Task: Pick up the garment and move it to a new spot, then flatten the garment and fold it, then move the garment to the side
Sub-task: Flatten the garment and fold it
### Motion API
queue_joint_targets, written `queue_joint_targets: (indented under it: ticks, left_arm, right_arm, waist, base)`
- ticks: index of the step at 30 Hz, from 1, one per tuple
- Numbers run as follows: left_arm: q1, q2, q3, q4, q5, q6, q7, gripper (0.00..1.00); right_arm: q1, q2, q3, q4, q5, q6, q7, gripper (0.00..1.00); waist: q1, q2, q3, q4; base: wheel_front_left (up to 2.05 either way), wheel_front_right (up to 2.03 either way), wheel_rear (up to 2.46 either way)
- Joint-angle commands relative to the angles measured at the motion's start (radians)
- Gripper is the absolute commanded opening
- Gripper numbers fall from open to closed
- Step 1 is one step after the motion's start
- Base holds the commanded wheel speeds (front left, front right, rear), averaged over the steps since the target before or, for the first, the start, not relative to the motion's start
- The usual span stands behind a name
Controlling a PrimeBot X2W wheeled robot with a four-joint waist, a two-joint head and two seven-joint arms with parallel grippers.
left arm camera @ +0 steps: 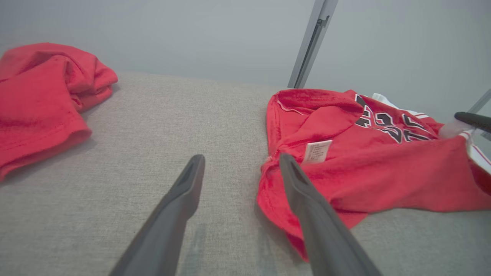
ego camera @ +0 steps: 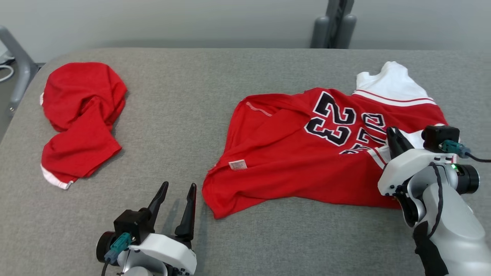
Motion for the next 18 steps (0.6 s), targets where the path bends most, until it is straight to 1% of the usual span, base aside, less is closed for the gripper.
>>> queue_joint_targets:
  ticks: [1,5,9,11,14,18]
  left_arm:
    - [0.009,0.004,0.007,-0.003,0.004,0.003,-0.004,1.00]
    - [0.033,0.004,0.030,-0.008,0.004,0.009,-0.004,1.00]
    - [0.050,0.004,0.058,-0.017,0.007,0.014,-0.004,1.00]
    - [0.057,0.004,0.075,-0.021,0.010,0.014,-0.004,1.00]
    - [0.052,0.004,0.097,-0.028,0.014,0.009,-0.004,1.00]
    - [0.036,0.004,0.115,-0.033,0.021,-0.001,-0.004,1.00]
  right_arm:
    - [0.018,-0.003,0.005,-0.021,0.012,-0.001,-0.012,0.00]
    - [0.079,0.005,0.013,-0.122,0.025,-0.001,-0.020,0.00]
    - [0.190,0.013,0.003,-0.292,0.029,-0.001,0.011,0.00]
    - [0.269,0.015,0.002,-0.402,0.063,-0.001,0.048,0.00]
    - [0.402,0.016,0.028,-0.568,0.128,-0.001,0.115,0.00]
    - [0.573,0.015,0.036,-0.751,0.188,-0.001,0.195,0.00]
  waist:
    - [0.0000,0.0000,-0.031,-0.046]
    - [0.0000,0.0000,-0.062,-0.119]
    - [0.0000,0.0000,-0.081,-0.195]
    - [0.0000,0.0000,-0.085,-0.231]
    - [0.0000,0.0000,-0.083,-0.278]
    - [0.0000,0.0000,-0.075,-0.327]
  base:
    - [0.00,0.00,0.00]
    - [0.00,0.00,0.00]
    - [0.00,0.00,0.00]
    - [0.00,0.00,0.00]
    - [0.00,0.00,0.00]
    - [0.00,0.00,0.00]
